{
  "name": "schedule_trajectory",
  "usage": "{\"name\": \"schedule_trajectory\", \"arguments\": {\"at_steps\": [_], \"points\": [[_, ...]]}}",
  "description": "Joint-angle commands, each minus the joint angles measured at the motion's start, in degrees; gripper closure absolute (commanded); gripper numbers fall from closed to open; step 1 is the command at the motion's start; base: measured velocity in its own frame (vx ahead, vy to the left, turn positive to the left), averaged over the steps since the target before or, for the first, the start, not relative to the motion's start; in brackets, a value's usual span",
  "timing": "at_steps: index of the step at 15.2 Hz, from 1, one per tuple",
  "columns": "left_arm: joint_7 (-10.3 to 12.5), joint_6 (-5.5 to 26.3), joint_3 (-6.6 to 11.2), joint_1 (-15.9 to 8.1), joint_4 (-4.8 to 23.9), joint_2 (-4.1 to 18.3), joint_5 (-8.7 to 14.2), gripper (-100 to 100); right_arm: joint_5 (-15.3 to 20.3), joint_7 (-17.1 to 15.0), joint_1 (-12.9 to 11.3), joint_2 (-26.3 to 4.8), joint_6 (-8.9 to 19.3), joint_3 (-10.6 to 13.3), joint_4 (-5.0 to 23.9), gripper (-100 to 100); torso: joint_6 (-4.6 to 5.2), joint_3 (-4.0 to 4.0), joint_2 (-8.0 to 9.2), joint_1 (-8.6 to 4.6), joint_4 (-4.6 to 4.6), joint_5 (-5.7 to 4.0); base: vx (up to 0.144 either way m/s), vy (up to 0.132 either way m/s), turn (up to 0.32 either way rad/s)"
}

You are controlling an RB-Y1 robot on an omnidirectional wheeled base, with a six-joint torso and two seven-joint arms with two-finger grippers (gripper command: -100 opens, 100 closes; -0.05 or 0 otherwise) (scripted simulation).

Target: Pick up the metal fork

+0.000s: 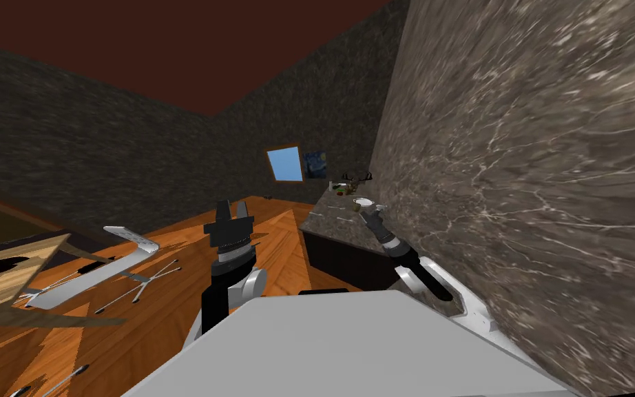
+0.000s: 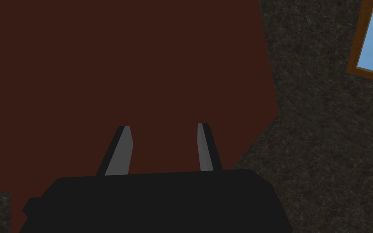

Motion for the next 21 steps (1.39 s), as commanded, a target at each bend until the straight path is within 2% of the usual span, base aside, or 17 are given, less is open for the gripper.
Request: {"name": "schedule_trajectory", "arguments": {"at_steps": [1, 3, 4, 6, 7, 9, 10, 12, 13, 15, 16, 18, 19, 21], "points": [[0.0, 0.0, 0.00, 0.0, 0.0, 0.0, 0.0, 0, 1.2, 0.4, -0.8, -2.9, -0.4, 0.3, 2.3, -100, 0.00, 0.00, 0.00, 0.00, 0.00, 0.00, -0.023, 0.058, 0.141], [0.0, 0.0, 0.00, 0.0, 0.0, 0.0, 0.0, 0, 1.2, 0.4, -0.8, -4.3, -0.4, 0.3, 2.3, -100, -0.02, 0.00, 0.00, 0.04, 0.00, 0.00, -0.022, 0.057, 0.105], [0.0, 0.0, 0.00, 0.0, 0.0, 0.0, 0.0, 0, 2.3, 0.8, -1.5, -6.4, -0.8, 0.7, 4.3, -100, 0.00, 0.00, -0.01, 0.01, 0.00, 0.00, -0.013, 0.060, 0.175], [0.0, 0.0, 0.00, 0.0, 0.0, 0.0, 0.0, 0, 2.3, 0.8, -1.5, -7.7, -0.8, 0.7, 4.3, -100, -0.03, -0.02, -0.04, 0.05, -0.01, 0.01, -0.013, 0.060, 0.115], [0.0, 0.0, 0.00, 0.0, 0.0, 0.0, 0.0, 0, 3.5, 1.2, -2.1, -9.8, -1.1, 1.2, 6.5, -100, 0.00, -0.02, -0.03, 0.02, -0.01, 0.00, -0.011, 0.068, 0.133], [0.0, 0.0, 0.00, 0.0, 0.0, 0.0, 0.0, 0, 3.5, 1.2, -2.1, -11.1, -1.1, 1.2, 6.5, -100, -0.03, -0.03, -0.04, 0.05, -0.01, 0.01, -0.013, 0.056, 0.108], [0.0, 0.0, 0.00, 0.0, 0.0, 0.0, 0.0, 0, 4.7, 1.7, -2.7, -13.1, -1.4, 1.7, 8.7, -100, 0.00, -0.03, -0.04, 0.01, -0.01, 0.00, -0.002, 0.065, 0.167], [0.0, 0.0, 0.00, 0.0, 0.0, 0.0, 0.0, 0, 4.7, 1.7, -2.7, -14.5, -1.4, 1.7, 8.7, -100, -0.03, -0.06, -0.09, 0.07, -0.02, 0.01, 0.002, 0.068, 0.112], [0.0, 0.0, 0.00, 0.0, 0.0, 0.0, 0.0, 0, 6.0, 2.2, -3.2, -16.6, -1.7, 2.2, 11.0, -100, 0.00, -0.05, -0.09, 0.05, -0.02, 0.01, -0.001, 0.072, 0.133], [0.0, 0.0, 0.00, 0.0, 0.0, 0.0, 0.0, 0, 6.0, 2.2, -3.2, -17.9, -1.7, 2.2, 11.0, -100, -0.02, -0.05, -0.08, 0.08, -0.02, 0.02, -0.002, 0.060, 0.107], [0.0, 0.0, 0.00, 0.0, 0.0, 0.0, 0.0, 0, 7.3, 2.7, -3.7, -19.8, -2.0, 2.8, 13.3, -100, 0.00, -0.05, -0.08, 0.03, -0.02, 0.01, -0.002, 0.071, 0.184], [0.0, 0.0, 0.00, 0.0, 0.0, 0.0, 0.0, 0, 7.3, 2.7, -3.7, -21.2, -2.0, 2.8, 13.3, -100, -0.02, -0.05, -0.09, 0.08, -0.02, 0.02, 0.003, 0.062, 0.101], [0.0, 0.0, 0.00, 0.0, 0.0, 0.0, 0.0, 0, 8.6, 3.3, -4.1, -23.2, -2.2, 3.5, 15.7, -100, 0.01, -0.05, -0.08, 0.03, -0.02, 0.01, 0.012, 0.063, 0.138], [0.0, 0.0, 0.00, 0.0, 0.0, 0.0, 0.0, 0, 8.6, 3.3, -4.1, -24.4, -2.2, 3.5, 15.7, -100, -0.02, -0.07, -0.12, 0.07, -0.03, 0.02, 0.017, 0.064, 0.104]]}}
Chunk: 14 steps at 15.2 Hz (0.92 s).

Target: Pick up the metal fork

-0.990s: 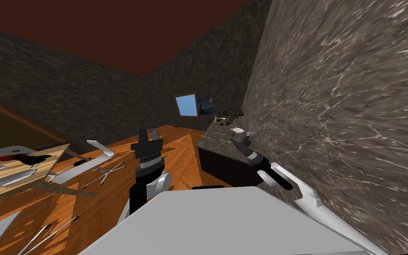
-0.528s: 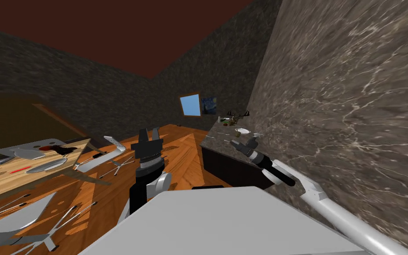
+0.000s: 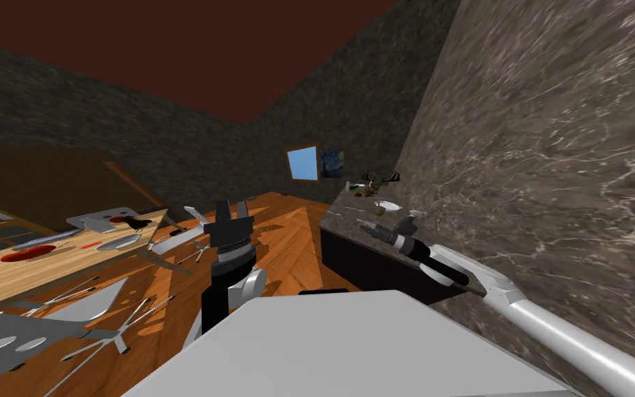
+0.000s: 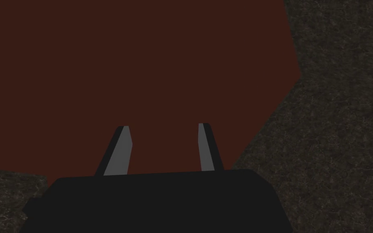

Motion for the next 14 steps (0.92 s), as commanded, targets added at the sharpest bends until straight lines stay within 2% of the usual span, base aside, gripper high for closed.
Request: {"name": "schedule_trajectory", "arguments": {"at_steps": [1, 2, 3, 5, 6, 7, 8, 10, 11, 12, 13, 14], "points": [[0.0, 0.0, 0.00, 0.0, 0.0, 0.0, 0.0, 0, 1.7, 0.6, -0.8, -2.9, 0.0, 1.1, 2.9, -100, 0.00, 0.00, 0.00, 0.00, 0.00, 0.00, 0.019, 0.070, 0.119], [0.0, 0.0, 0.00, 0.0, 0.0, 0.0, 0.0, 0, 1.7, 0.6, -0.8, -3.9, 0.0, 1.1, 3.0, -100, -0.02, -0.01, -0.01, 0.02, -0.01, 0.00, 0.025, 0.082, 0.139], [0.0, 0.0, 0.00, 0.0, 0.0, 0.0, 0.0, 0, 3.0, 1.2, -1.1, -5.3, -0.2, 1.9, 5.0, -100, -0.02, -0.02, -0.03, 0.06, -0.01, 0.01, 0.040, 0.101, 0.178], [0.0, 0.0, 0.00, 0.0, 0.0, 0.0, 0.0, 0, 3.0, 1.2, -1.1, -6.9, -0.2, 1.9, 5.4, -100, -0.03, -0.06, -0.11, 0.13, -0.02, 0.03, 0.037, 0.075, 0.105], [0.0, 0.0, 0.00, 0.0, 0.0, 0.0, 0.0, 0, 4.4, 1.9, -1.2, -8.8, -0.3, 2.7, 7.9, -100, 0.00, -0.05, -0.09, 0.06, -0.02, 0.02, 0.039, 0.060, 0.107], [0.0, 0.0, 0.00, 0.0, 0.0, 0.0, 0.0, 0, 4.4, 1.9, -1.2, -9.7, -0.3, 2.7, 7.9, -100, -0.02, -0.05, -0.09, 0.03, -0.02, 0.02, 0.042, 0.062, 0.130], [0.0, 0.0, 0.00, 0.0, 0.0, 0.0, 0.0, 0, 5.9, 2.5, -1.4, -11.6, -0.3, 3.6, 9.9, -100, -0.02, -0.06, -0.10, 0.02, -0.03, 0.00, 0.058, 0.072, 0.171], [0.0, 0.0, 0.00, 0.0, 0.0, 0.0, 0.0, 0, 5.9, 2.5, -1.4, -12.4, -0.3, 3.6, 10.4, -100, -0.02, -0.10, -0.17, 0.05, -0.04, 0.01, 0.052, 0.061, 0.094], [0.0, 0.0, 0.00, 0.0, 0.0, 0.0, 0.0, 0, 7.3, 3.2, -1.4, -14.6, -0.3, 4.5, 12.9, -100, 0.00, -0.08, -0.13, 0.01, -0.03, 0.00, 0.048, 0.053, 0.131], [0.0, 0.0, 0.00, 0.0, 0.0, 0.0, 0.0, 0, 7.3, 3.2, -1.4, -15.0, -0.3, 4.5, 12.9, -100, -0.03, -0.08, -0.13, 0.00, -0.03, 0.00, 0.054, 0.056, 0.124], [0.0, 0.0, 0.00, 0.0, 0.0, 0.0, 0.0, 0, 8.7, 3.9, -1.4, -16.7, -0.3, 5.5, 14.9, -100, -0.02, -0.09, -0.15, 0.00, -0.04, -0.01, 0.069, 0.075, 0.134], [0.0, 0.0, 0.00, 0.0, 0.0, 0.0, 0.0, 0, 8.7, 3.9, -1.4, -17.3, -0.3, 5.5, 15.4, -100, -0.01, -0.10, -0.18, 0.04, -0.04, 0.01, 0.069, 0.072, 0.109]]}}
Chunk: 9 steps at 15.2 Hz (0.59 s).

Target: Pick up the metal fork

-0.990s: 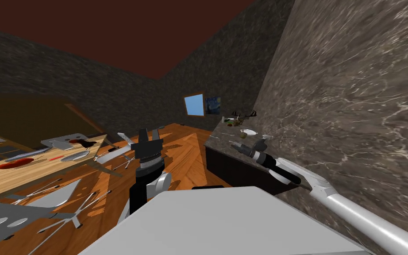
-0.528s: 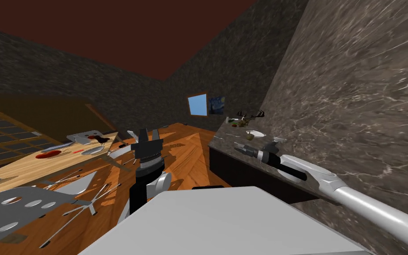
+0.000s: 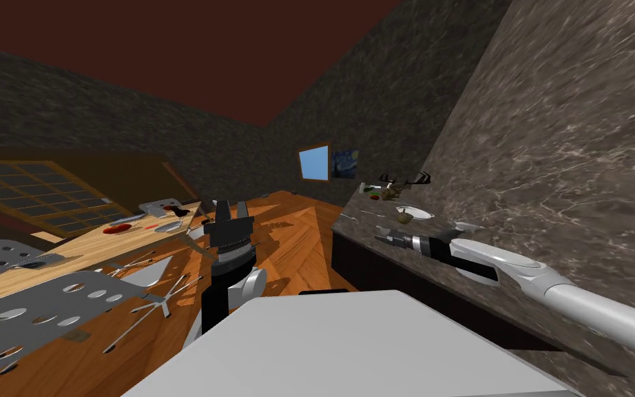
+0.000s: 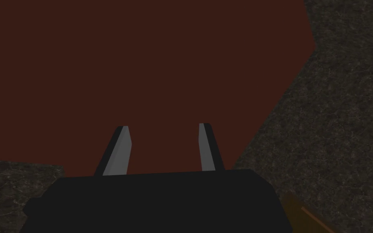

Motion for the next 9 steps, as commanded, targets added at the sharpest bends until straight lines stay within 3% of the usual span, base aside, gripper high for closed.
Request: {"name": "schedule_trajectory", "arguments": {"at_steps": [1, 9], "points": [[0.0, 0.0, 0.00, 0.0, 0.0, 0.0, 0.0, 0, 2.1, 1.1, -0.2, -2.9, 0.1, 1.6, 2.9, -100, 0.00, 0.00, 0.00, 0.00, 0.00, 0.00, 0.082, 0.070, 0.119], [0.0, 0.0, 0.00, 0.0, 0.0, 0.0, 0.0, 0, 6.3, 3.2, 0.4, -8.4, 0.4, 4.7, 10.9, -100, 0.00, -0.02, -0.05, -0.09, -0.01, -0.02, 0.083, 0.050, 0.093]]}}
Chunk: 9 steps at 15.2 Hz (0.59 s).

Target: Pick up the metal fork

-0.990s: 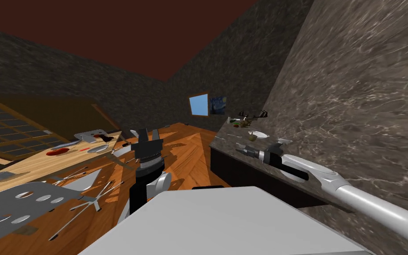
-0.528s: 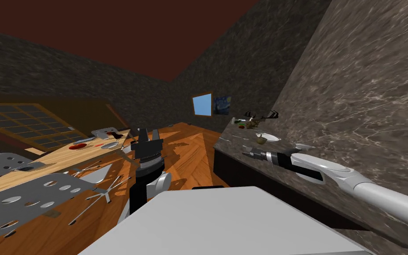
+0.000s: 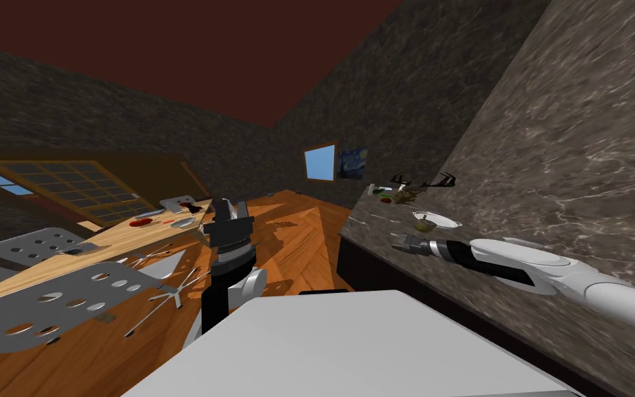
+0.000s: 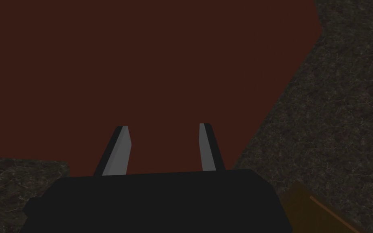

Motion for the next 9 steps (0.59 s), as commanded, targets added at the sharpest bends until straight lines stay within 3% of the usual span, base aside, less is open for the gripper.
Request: {"name": "schedule_trajectory", "arguments": {"at_steps": [1, 4, 9], "points": [[0.0, 0.0, 0.00, 0.0, 0.0, 0.0, 0.0, 0, 0.5, 0.5, -0.3, -0.4, -0.5, 0.4, 1.9, -100, 0.00, 0.00, 0.00, 0.00, 0.00, 0.00, 0.071, 0.023, 0.026], [0.0, 0.0, 0.00, 0.0, 0.0, 0.0, 0.0, 0, 1.8, 1.2, 0.0, -1.7, -0.3, 1.5, 4.2, -100, 0.02, 0.02, 0.04, 0.01, 0.01, 0.00, 0.072, 0.037, 0.055], [0.0, 0.0, 0.00, 0.0, 0.0, 0.0, 0.0, 0, 5.5, 3.1, 1.0, -4.6, 0.2, 4.5, 10.3, -100, 0.01, -0.01, -0.01, -0.03, -0.01, -0.01, 0.095, 0.031, 0.071]]}}
